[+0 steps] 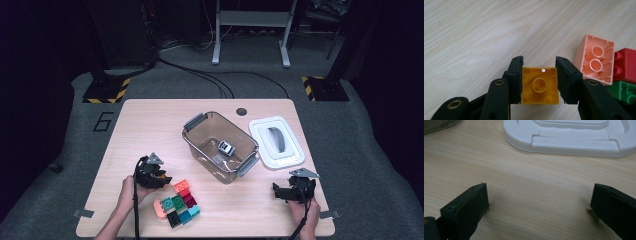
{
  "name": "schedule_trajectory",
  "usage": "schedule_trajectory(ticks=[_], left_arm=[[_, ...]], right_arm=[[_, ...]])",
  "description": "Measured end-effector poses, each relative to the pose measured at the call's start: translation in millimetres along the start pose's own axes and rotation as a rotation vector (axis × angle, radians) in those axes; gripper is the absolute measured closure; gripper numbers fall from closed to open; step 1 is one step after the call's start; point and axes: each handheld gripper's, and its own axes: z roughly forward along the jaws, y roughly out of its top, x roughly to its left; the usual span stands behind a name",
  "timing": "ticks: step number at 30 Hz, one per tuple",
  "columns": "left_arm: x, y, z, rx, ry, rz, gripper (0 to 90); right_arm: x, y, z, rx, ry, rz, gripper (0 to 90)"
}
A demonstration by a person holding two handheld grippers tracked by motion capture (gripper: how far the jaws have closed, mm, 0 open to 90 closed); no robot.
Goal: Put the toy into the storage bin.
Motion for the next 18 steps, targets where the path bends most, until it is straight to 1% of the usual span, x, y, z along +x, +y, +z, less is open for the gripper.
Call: schedule_trajectory(ticks=[2,3,4,6,8,10,11,12,15,17,18], left_arm=[[1.1,3.2,-3.6,-0.008,-0.005,-0.002,59.1],[1.8,4.8,-5.4,-0.009,-0.005,0.003,59.1],[1.7,7.6,-7.4,-0.017,0.0,0.003,59.1],[2.1,9.1,-8.5,-0.015,-0.002,0.006,59.1],[2.5,11.9,-10.1,-0.022,0.003,0.008,59.1],[3.5,15.0,-12.6,-0.028,-0.002,0.006,59.1],[4.2,16.6,-14.0,-0.03,0.002,0.012,59.1],[5.2,19.4,-15.8,-0.043,-0.004,0.004,59.1],[6.1,22.6,-18.8,-0.046,0.0,0.007,59.1],[6.9,25.8,-22.0,-0.057,-0.004,0.0,59.2],[8.6,29.3,-24.9,-0.06,-0.003,0.004,59.1]], right_arm=[[0.0,0.0,0.0,-0.001,0.001,0.0,0.8],[0.0,0.0,0.0,-0.001,0.001,0.0,0.8],[0.0,0.0,0.0,0.0,0.0,0.0,0.8],[-0.1,0.0,0.0,0.0,0.001,0.0,0.8],[-0.1,0.0,0.0,0.0,0.001,0.0,0.8],[-0.1,0.0,0.0,0.0,0.001,0.0,0.8],[-0.1,0.0,0.0,0.0,0.001,0.0,0.8],[-0.2,0.0,0.1,-0.001,0.001,0.0,0.8],[-0.2,0.0,0.1,-0.001,0.001,0.0,0.8],[-0.2,0.1,0.2,-0.001,0.001,0.0,0.8],[-0.2,0.1,0.1,-0.001,0.0,0.001,0.9]])
